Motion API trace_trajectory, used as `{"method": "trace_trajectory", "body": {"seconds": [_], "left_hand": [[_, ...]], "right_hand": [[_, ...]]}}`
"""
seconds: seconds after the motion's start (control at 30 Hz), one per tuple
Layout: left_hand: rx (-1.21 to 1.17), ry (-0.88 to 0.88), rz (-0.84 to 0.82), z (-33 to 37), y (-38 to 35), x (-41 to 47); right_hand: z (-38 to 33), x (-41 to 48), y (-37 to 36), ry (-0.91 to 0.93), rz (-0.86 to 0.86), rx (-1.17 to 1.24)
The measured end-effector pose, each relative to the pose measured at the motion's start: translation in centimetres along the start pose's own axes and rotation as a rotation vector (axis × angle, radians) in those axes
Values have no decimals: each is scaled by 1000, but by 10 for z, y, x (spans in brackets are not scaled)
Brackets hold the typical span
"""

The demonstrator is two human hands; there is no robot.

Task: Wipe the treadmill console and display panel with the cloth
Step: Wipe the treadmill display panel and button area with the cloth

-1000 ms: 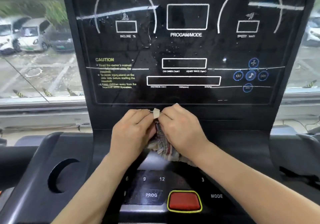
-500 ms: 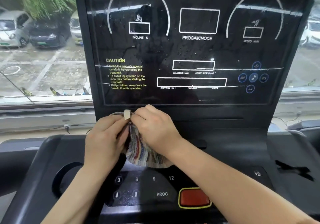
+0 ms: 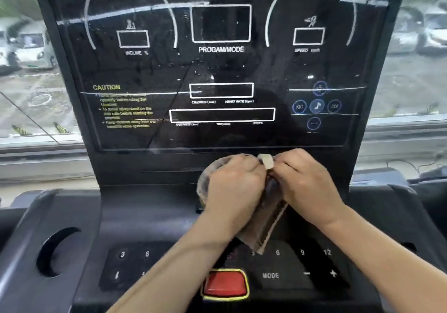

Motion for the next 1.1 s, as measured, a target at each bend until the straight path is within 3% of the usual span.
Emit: {"method": "trace_trajectory", "body": {"seconds": [0.13, 0.3, 0.4, 0.47, 0.6, 0.8, 0.93, 1.1], "left_hand": [[-31, -30, -10, 44, -20, 22], [-32, -128, -316, 99, -46, 40], [-94, -162, -346, 116, -66, 20], [-232, -140, -401, 114, -75, -2], [-288, -106, -464, 111, -72, -40], [-26, -52, -416, 81, -66, -41], [-48, -62, -484, 86, -69, -41], [-135, -190, -584, 118, -59, -82]], "right_hand": [[37, -30, 12, -147, 44, 30], [58, -86, 12, -453, 101, 81], [50, -119, 3, -582, 56, 141], [38, -133, -3, -586, -8, 127], [3, -158, -1, -563, -126, 92], [-3, -132, -21, -665, -309, -30], [-1, -124, -26, -690, -319, -12], [-27, -186, 0, -662, -364, -81]]}}
Point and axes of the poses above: each hand's wrist, its own x-axis towards the middle knuckle, its own y-axis out of the back of the hand, z = x × y, the point moved 2 cm from there along x, towards the middle knuckle, and after that the axes turned 13 degrees about -z, right-handed, at the moved point
